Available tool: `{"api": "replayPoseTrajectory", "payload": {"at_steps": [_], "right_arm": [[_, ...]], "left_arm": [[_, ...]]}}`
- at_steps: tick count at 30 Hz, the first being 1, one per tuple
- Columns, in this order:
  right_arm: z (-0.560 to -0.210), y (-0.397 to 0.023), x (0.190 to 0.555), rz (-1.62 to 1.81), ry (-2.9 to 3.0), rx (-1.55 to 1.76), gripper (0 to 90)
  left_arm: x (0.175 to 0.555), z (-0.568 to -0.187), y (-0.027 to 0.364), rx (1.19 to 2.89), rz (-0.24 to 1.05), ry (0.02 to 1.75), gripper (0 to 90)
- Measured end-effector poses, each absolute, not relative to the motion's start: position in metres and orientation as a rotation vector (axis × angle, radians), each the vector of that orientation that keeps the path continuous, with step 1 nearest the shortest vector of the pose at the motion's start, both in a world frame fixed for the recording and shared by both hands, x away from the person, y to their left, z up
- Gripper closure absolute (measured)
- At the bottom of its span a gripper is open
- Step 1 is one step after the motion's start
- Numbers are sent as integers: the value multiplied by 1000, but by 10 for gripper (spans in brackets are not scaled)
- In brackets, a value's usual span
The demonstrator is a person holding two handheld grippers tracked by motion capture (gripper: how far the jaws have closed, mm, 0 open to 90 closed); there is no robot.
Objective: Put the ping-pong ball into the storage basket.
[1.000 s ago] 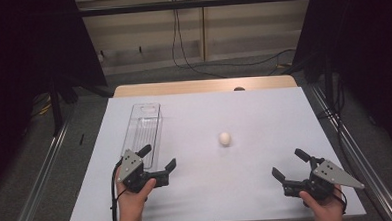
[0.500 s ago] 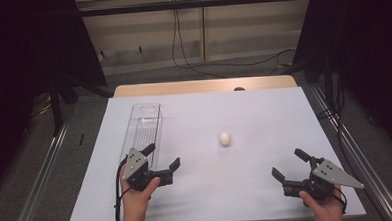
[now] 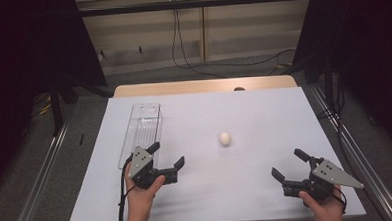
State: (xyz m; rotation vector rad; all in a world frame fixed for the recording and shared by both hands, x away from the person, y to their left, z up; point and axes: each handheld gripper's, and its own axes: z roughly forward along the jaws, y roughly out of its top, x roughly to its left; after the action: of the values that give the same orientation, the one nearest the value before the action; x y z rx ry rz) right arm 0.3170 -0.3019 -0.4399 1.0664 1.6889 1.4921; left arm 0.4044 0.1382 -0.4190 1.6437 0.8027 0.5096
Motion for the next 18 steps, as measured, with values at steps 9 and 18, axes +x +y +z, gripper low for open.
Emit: {"api": "replayPoseTrajectory", "payload": {"at_steps": [9, 18], "right_arm": [[-440, -301, 317, 1496, 1681, 1068, 7], [-439, -301, 317, 1497, 1683, 1069, 7]], "left_arm": [[406, -420, 133, 1653, 507, 789, 29], [408, -420, 127, 1656, 510, 794, 30]]}}
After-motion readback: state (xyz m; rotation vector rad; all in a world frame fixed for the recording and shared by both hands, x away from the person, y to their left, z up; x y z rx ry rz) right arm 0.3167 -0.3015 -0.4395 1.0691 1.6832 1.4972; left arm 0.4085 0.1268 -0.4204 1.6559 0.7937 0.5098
